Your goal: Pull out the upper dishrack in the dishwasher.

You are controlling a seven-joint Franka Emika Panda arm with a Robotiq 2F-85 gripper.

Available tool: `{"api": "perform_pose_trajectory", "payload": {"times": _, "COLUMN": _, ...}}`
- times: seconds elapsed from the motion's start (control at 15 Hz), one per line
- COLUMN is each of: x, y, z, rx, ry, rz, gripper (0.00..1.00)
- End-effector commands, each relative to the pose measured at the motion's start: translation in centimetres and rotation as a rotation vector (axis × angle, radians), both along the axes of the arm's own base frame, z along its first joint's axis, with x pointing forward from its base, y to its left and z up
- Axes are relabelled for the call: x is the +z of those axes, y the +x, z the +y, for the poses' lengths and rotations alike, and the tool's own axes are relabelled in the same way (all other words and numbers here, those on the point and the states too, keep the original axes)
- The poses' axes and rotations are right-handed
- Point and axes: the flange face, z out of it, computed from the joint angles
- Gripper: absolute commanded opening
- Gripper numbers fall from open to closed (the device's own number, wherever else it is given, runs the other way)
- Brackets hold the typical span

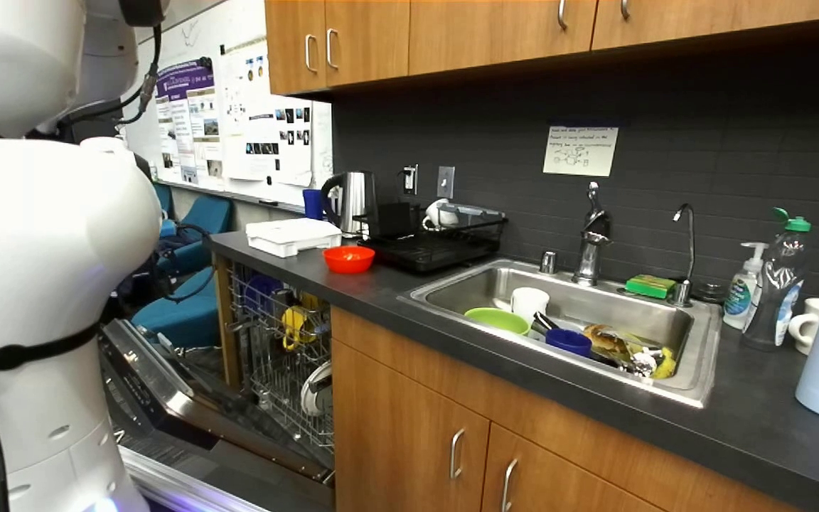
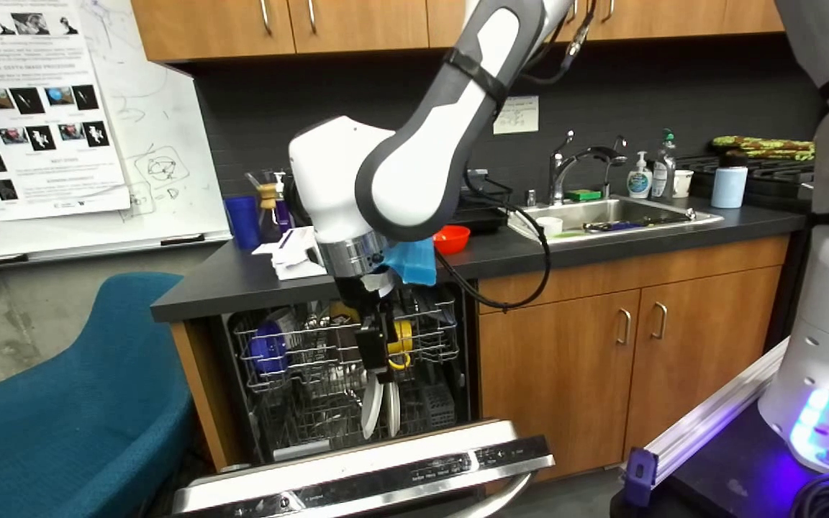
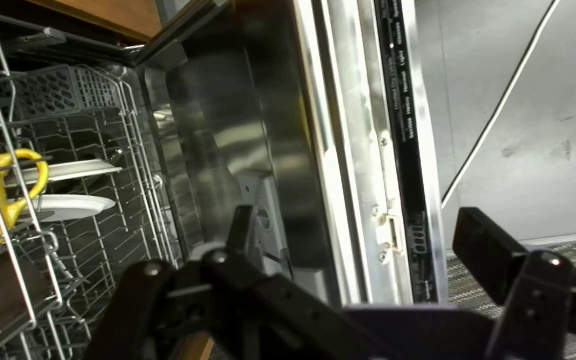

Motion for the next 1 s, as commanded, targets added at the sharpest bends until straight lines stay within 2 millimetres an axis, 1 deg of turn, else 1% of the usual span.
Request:
{"api": "perform_pose_trajectory", "payload": {"times": 0.0, "x": -1.6, "y": 1.1, "z": 0.4, "rx": -0.005, "ry": 0.003, "rz": -0.108, "gripper": 1.0}}
{"api": "perform_pose_trajectory", "payload": {"times": 0.13, "x": -1.9, "y": 1.7, "z": 0.5, "rx": 0.005, "ry": 0.007, "rz": -0.171, "gripper": 1.0}}
{"api": "perform_pose_trajectory", "payload": {"times": 0.47, "x": -1.0, "y": 2.8, "z": 1.4, "rx": 0.011, "ry": 0.023, "rz": -0.31, "gripper": 1.0}}
{"api": "perform_pose_trajectory", "payload": {"times": 0.6, "x": -0.9, "y": 2.6, "z": 2.3, "rx": 0.012, "ry": 0.03, "rz": -0.364, "gripper": 1.0}}
{"api": "perform_pose_trajectory", "payload": {"times": 0.8, "x": -1.2, "y": 2.5, "z": 2.5, "rx": -0.012, "ry": 0.024, "rz": -0.413, "gripper": 1.0}}
{"api": "perform_pose_trajectory", "payload": {"times": 0.93, "x": -1.7, "y": 2.6, "z": 2.5, "rx": -0.06, "ry": 0.025, "rz": -0.448, "gripper": 1.0}}
